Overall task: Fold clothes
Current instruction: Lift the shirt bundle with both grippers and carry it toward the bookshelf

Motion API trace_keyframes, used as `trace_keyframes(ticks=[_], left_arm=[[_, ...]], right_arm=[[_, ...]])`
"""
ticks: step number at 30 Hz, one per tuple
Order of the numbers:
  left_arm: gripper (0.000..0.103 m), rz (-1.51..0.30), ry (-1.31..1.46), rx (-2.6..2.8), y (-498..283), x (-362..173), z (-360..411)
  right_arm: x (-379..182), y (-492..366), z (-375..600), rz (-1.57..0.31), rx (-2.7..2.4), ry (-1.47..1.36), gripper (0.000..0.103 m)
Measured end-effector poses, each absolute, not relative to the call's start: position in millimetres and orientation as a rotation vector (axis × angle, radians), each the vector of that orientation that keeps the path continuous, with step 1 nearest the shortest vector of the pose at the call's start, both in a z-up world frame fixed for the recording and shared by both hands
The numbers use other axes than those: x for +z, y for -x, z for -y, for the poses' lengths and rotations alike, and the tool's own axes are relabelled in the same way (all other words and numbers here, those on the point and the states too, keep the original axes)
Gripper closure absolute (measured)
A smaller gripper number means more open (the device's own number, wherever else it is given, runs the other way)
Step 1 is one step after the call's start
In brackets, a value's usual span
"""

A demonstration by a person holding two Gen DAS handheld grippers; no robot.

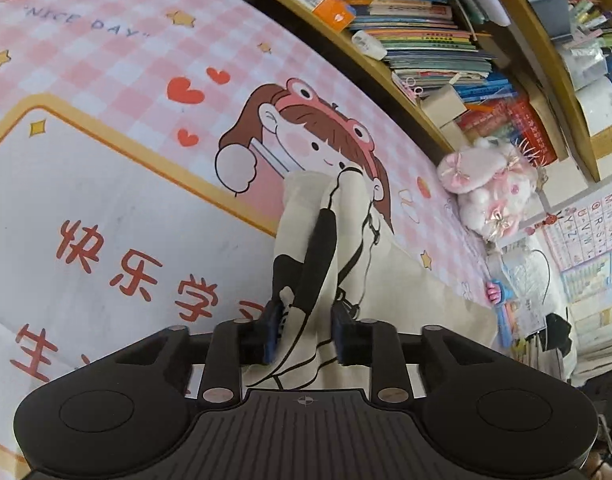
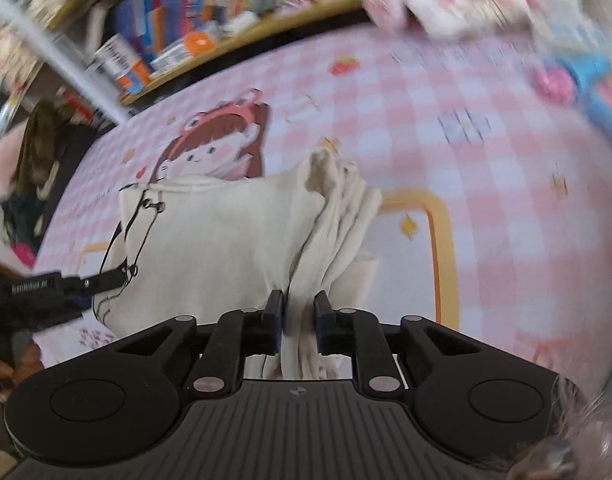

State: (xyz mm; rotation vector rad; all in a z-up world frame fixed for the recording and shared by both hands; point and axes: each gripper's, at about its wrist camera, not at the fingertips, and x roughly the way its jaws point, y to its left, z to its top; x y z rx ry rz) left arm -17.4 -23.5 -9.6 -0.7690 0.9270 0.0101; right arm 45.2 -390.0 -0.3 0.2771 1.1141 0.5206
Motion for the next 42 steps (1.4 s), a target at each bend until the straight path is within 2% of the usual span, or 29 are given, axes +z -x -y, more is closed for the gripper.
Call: trace_keyframes(ticks=[1, 2, 3, 4, 5, 9, 11, 12, 14, 16, 19, 22, 26, 27, 29, 31, 33, 39, 40, 42], left_arm=[[0.058, -0.937, 0.771, 0.012, 17, -11, 22], [0.052, -0.950, 0.771, 0.014, 17, -14, 22], [0.049, -0.952, 0.776, 0.004, 17, -16, 22], [0.040, -0.948, 0.777, -0.008, 15, -16, 23], [0.036, -0.944, 0.778, -0.021, 13, -17, 24], [0.040, -0.939, 0.753, -0.055, 8, -16, 31], [0.060, -0.954, 0.714, -0.040, 5, -14, 35], [0.063, -0.958, 0.707, -0.028, 6, -13, 35], [0.079, -0.953, 0.675, -0.018, 8, -8, 37], [0.083, -0.938, 0.628, -0.019, 11, -1, 42], [0.083, -0.938, 0.544, -0.028, 12, 5, 49], [0.081, -0.948, 0.576, -0.036, 11, 2, 43], [0.070, -0.965, 0.660, -0.042, 11, -5, 32], [0.068, -0.967, 0.674, -0.043, 11, -6, 30], [0.054, -0.973, 0.703, -0.044, 11, -9, 26], [0.052, -0.978, 0.733, -0.046, 10, -12, 22], [0.051, -0.982, 0.762, -0.047, 10, -15, 18], [0.055, -0.982, 0.805, -0.052, 7, -18, 17], [0.055, -0.985, 0.792, -0.048, 6, -18, 19], [0.064, -0.991, 0.766, -0.041, 5, -17, 23]], right_arm=[[-4, -47, 394, -1.136, 0.503, -0.316, 0.077], [-7, -49, 397, -1.157, 0.485, -0.354, 0.068], [-10, -50, 399, -1.173, 0.481, -0.383, 0.063], [-13, -51, 401, -1.188, 0.476, -0.411, 0.061], [-16, -52, 402, -1.203, 0.471, -0.439, 0.059], [-21, -54, 399, -1.206, 0.494, -0.494, 0.054], [-18, -54, 389, -1.185, 0.503, -0.441, 0.055], [-15, -53, 384, -1.170, 0.505, -0.401, 0.065], [-11, -50, 374, -1.139, 0.508, -0.322, 0.082], [2, -42, 369, -1.054, 0.535, -0.244, 0.085], [19, -26, 362, -0.912, 0.594, -0.106, 0.086], [17, -26, 359, -0.935, 0.592, -0.069, 0.086], [6, -35, 368, -1.017, 0.552, -0.139, 0.085], [4, -36, 371, -1.037, 0.544, -0.158, 0.082], [2, -40, 378, -1.073, 0.506, -0.212, 0.069], [0, -44, 387, -1.107, 0.469, -0.275, 0.054], [-3, -47, 395, -1.140, 0.431, -0.338, 0.049], [-17, -52, 402, -1.203, 0.453, -0.453, 0.047], [-17, -53, 398, -1.200, 0.465, -0.441, 0.048], [-16, -54, 391, -1.193, 0.486, -0.409, 0.056]])
